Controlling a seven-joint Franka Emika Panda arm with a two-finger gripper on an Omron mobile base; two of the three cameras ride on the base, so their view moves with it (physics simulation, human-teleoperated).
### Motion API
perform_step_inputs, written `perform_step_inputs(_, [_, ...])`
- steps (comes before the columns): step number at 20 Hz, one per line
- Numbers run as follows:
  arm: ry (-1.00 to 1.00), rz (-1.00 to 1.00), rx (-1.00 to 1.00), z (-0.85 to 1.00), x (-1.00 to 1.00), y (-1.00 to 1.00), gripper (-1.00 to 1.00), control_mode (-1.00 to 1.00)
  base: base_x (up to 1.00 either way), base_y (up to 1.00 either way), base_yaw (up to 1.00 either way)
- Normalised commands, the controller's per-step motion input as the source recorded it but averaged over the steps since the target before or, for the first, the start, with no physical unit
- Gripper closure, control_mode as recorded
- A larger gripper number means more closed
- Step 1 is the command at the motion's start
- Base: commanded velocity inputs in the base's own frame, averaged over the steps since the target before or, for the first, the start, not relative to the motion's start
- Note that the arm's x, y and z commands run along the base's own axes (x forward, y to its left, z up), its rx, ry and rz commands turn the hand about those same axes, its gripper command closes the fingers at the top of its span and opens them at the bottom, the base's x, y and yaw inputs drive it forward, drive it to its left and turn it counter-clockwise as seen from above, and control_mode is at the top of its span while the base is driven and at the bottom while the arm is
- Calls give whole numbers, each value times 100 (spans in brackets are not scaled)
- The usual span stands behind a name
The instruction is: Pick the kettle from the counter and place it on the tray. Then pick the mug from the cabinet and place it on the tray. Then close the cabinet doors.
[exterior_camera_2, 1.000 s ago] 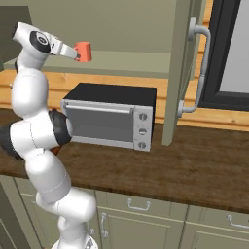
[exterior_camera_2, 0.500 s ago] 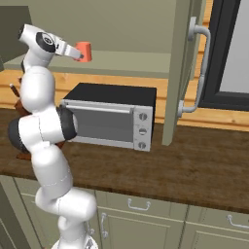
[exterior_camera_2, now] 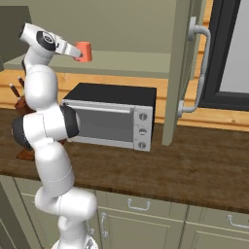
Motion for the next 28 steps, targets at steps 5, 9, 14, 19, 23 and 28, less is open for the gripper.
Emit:
perform_step_inputs(5, [0,0,0,-11,10,-9,100,-100,0,0,0])
perform_step_inputs(9, [-7,1,0,-17,-1,-10,100,-100,0,0,0])
perform_step_inputs(14, [-6,15,0,-6,-77,8,100,-100,0,0,0])
perform_step_inputs(19, [0,16,2,0,-91,18,100,-100,0,0,0])
perform_step_inputs(23, [0,19,10,0,-100,22,100,-100,0,0,0])
perform_step_inputs(28, [0,17,3,-8,-100,34,100,-100,0,0,0])
